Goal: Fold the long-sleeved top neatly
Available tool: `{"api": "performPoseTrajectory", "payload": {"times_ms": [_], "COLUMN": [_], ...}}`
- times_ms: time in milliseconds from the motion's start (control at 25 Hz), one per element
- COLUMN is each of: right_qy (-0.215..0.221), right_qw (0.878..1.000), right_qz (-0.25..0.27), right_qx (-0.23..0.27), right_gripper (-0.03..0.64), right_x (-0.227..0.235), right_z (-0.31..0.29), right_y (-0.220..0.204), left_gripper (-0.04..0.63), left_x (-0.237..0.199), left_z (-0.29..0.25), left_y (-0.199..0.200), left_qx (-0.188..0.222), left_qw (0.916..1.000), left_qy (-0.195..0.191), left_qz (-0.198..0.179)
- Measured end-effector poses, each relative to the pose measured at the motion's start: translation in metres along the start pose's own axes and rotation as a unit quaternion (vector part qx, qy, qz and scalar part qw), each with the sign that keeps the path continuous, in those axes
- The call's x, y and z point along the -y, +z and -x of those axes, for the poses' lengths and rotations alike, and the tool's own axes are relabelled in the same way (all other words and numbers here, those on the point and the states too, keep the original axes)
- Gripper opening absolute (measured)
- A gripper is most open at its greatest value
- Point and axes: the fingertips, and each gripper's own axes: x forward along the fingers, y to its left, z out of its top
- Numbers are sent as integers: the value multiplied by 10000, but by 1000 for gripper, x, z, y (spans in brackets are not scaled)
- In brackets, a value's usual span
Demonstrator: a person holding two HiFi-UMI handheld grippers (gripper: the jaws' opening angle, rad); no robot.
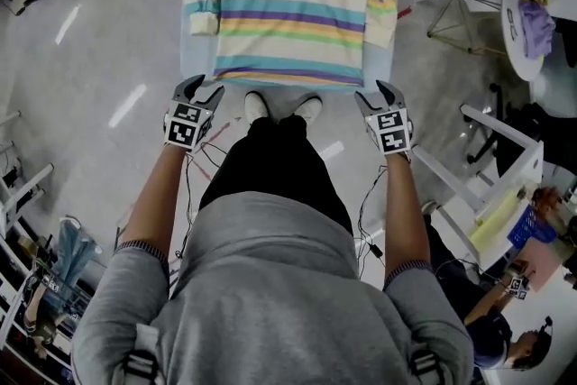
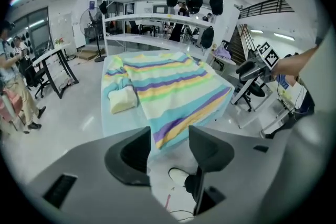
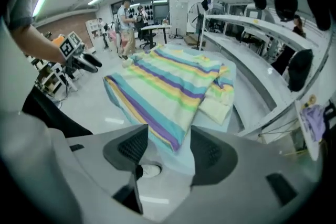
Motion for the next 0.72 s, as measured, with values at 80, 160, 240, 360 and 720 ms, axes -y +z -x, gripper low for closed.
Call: {"api": "performPoseTrajectory", "payload": {"times_ms": [80, 160, 240, 360, 720], "right_qy": [106, 258, 438, 848, 1523], "right_qw": [9991, 9958, 9900, 9778, 9427], "right_qz": [-129, -346, -566, -724, -657], "right_qx": [381, 810, 1220, 1775, 2894], "right_gripper": [268, 268, 268, 277, 308], "right_x": [-4, -9, -18, -42, -72], "right_z": [15, 31, 48, 74, 143], "right_y": [27, 55, 80, 114, 190], "left_gripper": [253, 255, 255, 256, 281], "left_x": [6, 14, 27, 47, 76], "left_z": [11, 20, 28, 53, 113], "left_y": [23, 49, 75, 110, 185], "left_qx": [170, 388, 648, 1059, 1933], "left_qw": [9998, 9991, 9978, 9943, 9810], "left_qy": [58, 104, 76, 28, 147], "left_qz": [-64, -123, -136, -149, -89]}}
